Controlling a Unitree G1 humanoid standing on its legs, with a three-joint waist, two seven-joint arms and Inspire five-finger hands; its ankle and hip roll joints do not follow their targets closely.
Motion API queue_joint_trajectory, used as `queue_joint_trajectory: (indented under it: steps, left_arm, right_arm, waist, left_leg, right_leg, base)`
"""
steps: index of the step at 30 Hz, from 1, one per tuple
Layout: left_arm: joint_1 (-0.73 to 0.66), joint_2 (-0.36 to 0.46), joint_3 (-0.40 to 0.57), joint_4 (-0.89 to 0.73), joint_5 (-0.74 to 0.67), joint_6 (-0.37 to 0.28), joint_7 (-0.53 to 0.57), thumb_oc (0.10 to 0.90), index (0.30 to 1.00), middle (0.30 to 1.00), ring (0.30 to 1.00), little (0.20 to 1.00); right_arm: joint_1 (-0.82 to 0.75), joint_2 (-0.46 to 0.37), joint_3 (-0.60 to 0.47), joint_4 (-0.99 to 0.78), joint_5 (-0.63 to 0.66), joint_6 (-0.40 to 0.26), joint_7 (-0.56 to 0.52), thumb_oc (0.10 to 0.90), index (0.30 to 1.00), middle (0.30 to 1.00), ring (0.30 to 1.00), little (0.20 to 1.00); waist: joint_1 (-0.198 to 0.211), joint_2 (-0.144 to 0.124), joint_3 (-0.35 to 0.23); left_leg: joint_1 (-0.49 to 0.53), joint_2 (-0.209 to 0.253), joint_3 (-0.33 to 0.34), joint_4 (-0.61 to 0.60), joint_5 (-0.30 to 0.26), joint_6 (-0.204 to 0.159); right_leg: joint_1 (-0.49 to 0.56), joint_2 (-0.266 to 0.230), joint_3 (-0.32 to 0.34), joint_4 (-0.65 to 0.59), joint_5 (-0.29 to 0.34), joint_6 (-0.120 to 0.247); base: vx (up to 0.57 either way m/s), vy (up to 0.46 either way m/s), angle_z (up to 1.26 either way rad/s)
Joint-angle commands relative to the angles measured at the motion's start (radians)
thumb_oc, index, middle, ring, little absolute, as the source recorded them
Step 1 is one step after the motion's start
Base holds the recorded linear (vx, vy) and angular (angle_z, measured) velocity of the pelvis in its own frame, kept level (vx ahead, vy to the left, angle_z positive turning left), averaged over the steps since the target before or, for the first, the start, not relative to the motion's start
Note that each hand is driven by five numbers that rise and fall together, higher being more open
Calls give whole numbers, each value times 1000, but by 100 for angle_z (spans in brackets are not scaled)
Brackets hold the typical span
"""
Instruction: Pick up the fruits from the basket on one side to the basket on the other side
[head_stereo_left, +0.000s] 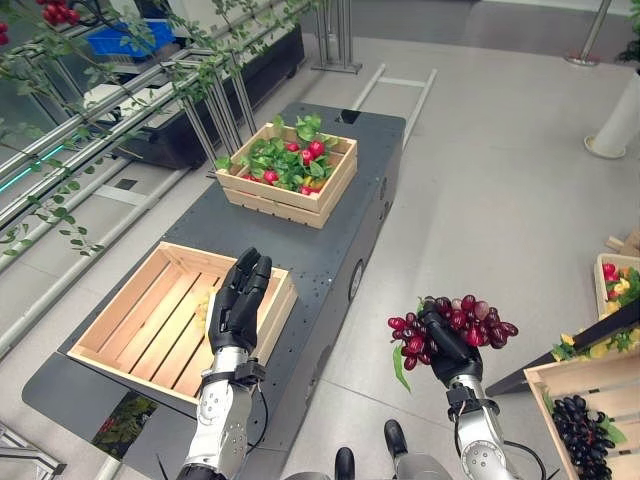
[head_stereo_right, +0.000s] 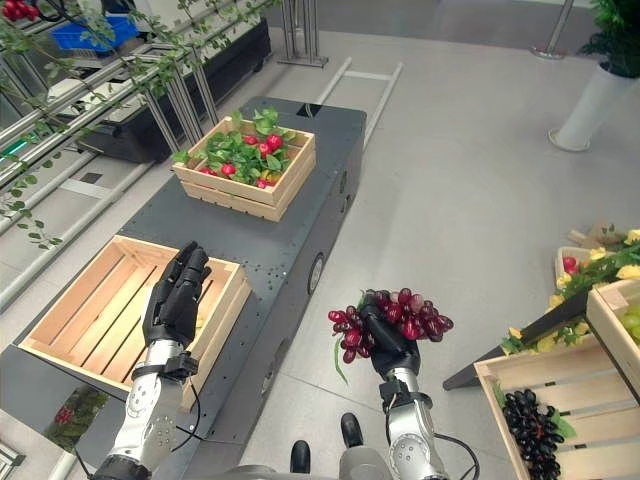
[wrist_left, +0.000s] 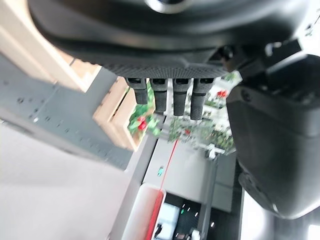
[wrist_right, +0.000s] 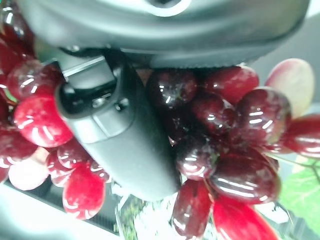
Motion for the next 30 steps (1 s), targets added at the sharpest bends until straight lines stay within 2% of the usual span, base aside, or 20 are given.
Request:
queue_joint_trajectory:
  steps: [1,3,4,5,6,7,8,10,11,14,18,22,27,28,30]
  left_arm:
    - [-46,51,41,-93,31,-128,-15,800,900,900,900,900]
    - [-35,64,46,-101,41,-118,-19,800,900,900,900,900]
    - [-39,68,37,-100,49,-107,-7,800,900,900,900,900]
    - [-40,68,35,-98,52,-106,-3,800,900,900,900,900]
    - [-41,67,25,-89,69,-103,21,800,900,900,900,900]
    - [-41,63,23,-81,67,-101,31,800,900,900,900,900]
    - [-38,54,20,-67,45,-87,36,800,900,900,900,900]
    - [-30,45,16,-48,42,-72,48,800,900,900,900,900]
    - [-24,36,8,-29,49,-64,64,800,900,900,900,900]
    - [-30,24,-25,2,62,-44,79,800,900,900,900,900]
    - [-31,10,-57,14,52,-20,46,800,900,900,900,900]
    - [-25,1,-66,28,21,-14,50,800,900,900,900,900]
    - [-17,-18,-88,44,-6,26,50,800,900,900,900,900]
    - [-6,-31,-95,50,-19,28,42,800,900,900,900,900]
    - [1,-35,-103,53,-24,24,44,800,900,900,900,900]
  right_arm:
    - [-91,26,-17,-98,-6,30,53,400,300,300,300,300]
    - [-80,31,-6,-97,-15,35,48,400,300,300,300,300]
    - [-77,29,5,-92,-16,36,42,400,300,300,300,300]
    - [-77,28,8,-89,-19,35,42,400,300,300,300,300]
    - [-80,26,22,-71,-25,33,50,400,300,300,300,300]
    - [-85,27,30,-54,-23,32,59,400,300,300,300,300]
    - [-93,32,43,-35,-15,28,63,400,300,300,300,300]
    - [-101,44,59,-8,2,17,68,400,300,300,300,300]
    - [-110,49,74,10,7,9,70,400,300,300,300,300]
    - [-139,36,86,13,35,0,38,400,300,300,300,300]
    - [-123,22,57,16,56,11,-10,400,300,300,300,300]
    - [-92,30,28,25,70,14,-3,400,300,300,300,300]
    - [-59,39,4,32,94,5,-28,400,300,300,300,300]
    - [-52,38,1,18,89,1,-38,400,300,300,300,300]
    - [-48,36,1,15,83,-3,-37,400,300,300,300,300]
  waist:
    - [9,20,-3]
    - [9,36,-2]
    - [12,45,-9]
    - [14,46,-10]
    - [27,44,-17]
    - [37,41,-20]
    - [57,33,-27]
    - [86,15,-44]
    - [108,2,-62]
    - [93,-14,-70]
    - [67,-17,-78]
    - [39,-14,-83]
    - [4,-12,-87]
    - [-9,-25,-79]
    - [-12,-41,-66]
  left_leg:
    - [32,13,23,49,-181,-47]
    - [33,27,43,38,-172,-37]
    - [21,39,58,46,-172,-28]
    - [17,41,61,50,-173,-26]
    - [15,43,66,62,-190,-21]
    - [9,47,75,72,-194,-20]
    - [-4,56,89,87,-197,-24]
    - [-18,70,114,94,-193,-40]
    - [-28,90,154,81,-176,-66]
    - [-39,119,191,43,-130,-104]
    - [-37,133,204,32,-121,-115]
    - [-13,140,217,2,-117,-122]
    - [-12,145,207,4,-116,-128]
    - [-50,157,214,123,-152,-132]
    - [-102,171,228,255,-191,-133]
  right_leg:
    - [-46,-27,-233,153,21,29]
    - [-51,-42,-240,282,-31,9]
    - [-45,-64,-256,406,-96,-17]
    - [-43,-69,-261,421,-108,-22]
    - [-15,-102,-288,523,-164,-27]
    - [-4,-118,-305,544,-181,-32]
    - [29,-136,-331,524,-203,-36]
    - [131,-136,-384,406,-239,-37]
    - [203,-118,-425,248,-250,-35]
    - [212,-54,-372,102,-233,-27]
    - [217,-35,-359,47,-216,-39]
    - [213,-17,-348,1,-194,-45]
    - [194,26,-288,-3,-199,-67]
    - [182,31,-263,14,-203,-83]
    - [175,23,-259,30,-201,-95]
  base:
    - [-161,97,-133]
    - [-179,72,-128]
    - [-154,32,-63]
    - [-99,11,-58]
    - [-33,-32,-31]
    - [-32,-114,-36]
    - [-35,-209,-22]
    - [-29,-294,-46]
    - [-53,-312,-74]
    - [-48,-221,-104]
    - [-6,-123,-41]
    - [-17,-109,-25]
    - [1,-147,-15]
    - [-28,-146,-9]
    - [-44,-144,-12]
